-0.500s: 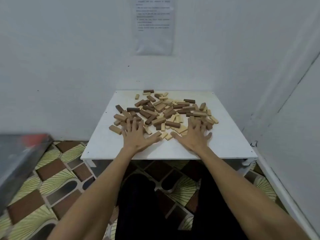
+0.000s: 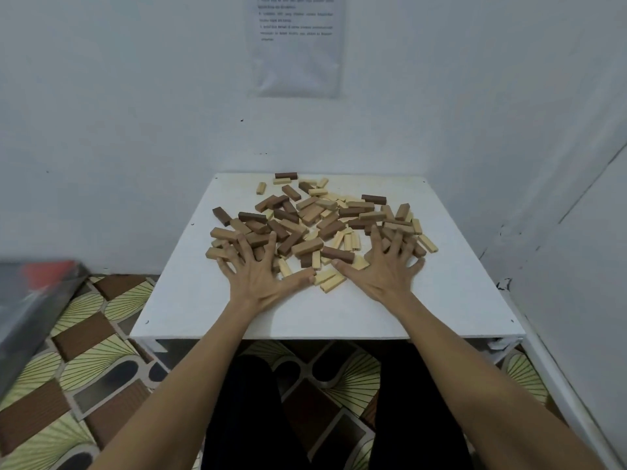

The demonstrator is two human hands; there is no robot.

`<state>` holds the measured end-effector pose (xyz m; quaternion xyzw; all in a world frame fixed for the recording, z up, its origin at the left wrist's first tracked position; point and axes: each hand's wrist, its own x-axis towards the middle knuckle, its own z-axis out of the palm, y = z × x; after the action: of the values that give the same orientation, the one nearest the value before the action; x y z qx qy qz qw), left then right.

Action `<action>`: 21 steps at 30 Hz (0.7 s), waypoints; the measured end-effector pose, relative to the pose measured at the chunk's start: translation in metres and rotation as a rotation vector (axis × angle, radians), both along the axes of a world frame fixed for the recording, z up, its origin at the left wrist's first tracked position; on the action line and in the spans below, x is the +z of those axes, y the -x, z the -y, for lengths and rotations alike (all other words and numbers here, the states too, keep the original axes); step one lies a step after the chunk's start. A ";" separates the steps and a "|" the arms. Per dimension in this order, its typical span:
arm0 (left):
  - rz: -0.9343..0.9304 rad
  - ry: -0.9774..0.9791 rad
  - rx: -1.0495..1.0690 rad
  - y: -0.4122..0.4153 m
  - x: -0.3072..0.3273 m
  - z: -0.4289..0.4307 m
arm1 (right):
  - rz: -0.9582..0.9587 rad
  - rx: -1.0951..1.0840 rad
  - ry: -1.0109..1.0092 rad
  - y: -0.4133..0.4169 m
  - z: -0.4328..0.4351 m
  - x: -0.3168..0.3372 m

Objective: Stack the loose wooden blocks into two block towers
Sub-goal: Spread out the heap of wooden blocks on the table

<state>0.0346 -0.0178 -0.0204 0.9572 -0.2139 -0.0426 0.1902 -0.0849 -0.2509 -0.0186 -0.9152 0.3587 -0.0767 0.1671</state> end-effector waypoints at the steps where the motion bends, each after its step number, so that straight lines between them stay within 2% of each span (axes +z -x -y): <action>1: 0.001 0.000 0.002 -0.004 -0.001 0.003 | -0.017 0.009 0.000 -0.006 0.001 0.000; 21: 0.026 -0.007 -0.008 -0.083 0.002 0.052 | 0.025 0.054 0.062 -0.091 0.025 0.000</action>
<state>0.1176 -0.0703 -0.0187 0.9575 -0.2197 -0.0318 0.1839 0.0059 -0.2757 -0.0182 -0.9282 0.3291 -0.0948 0.1451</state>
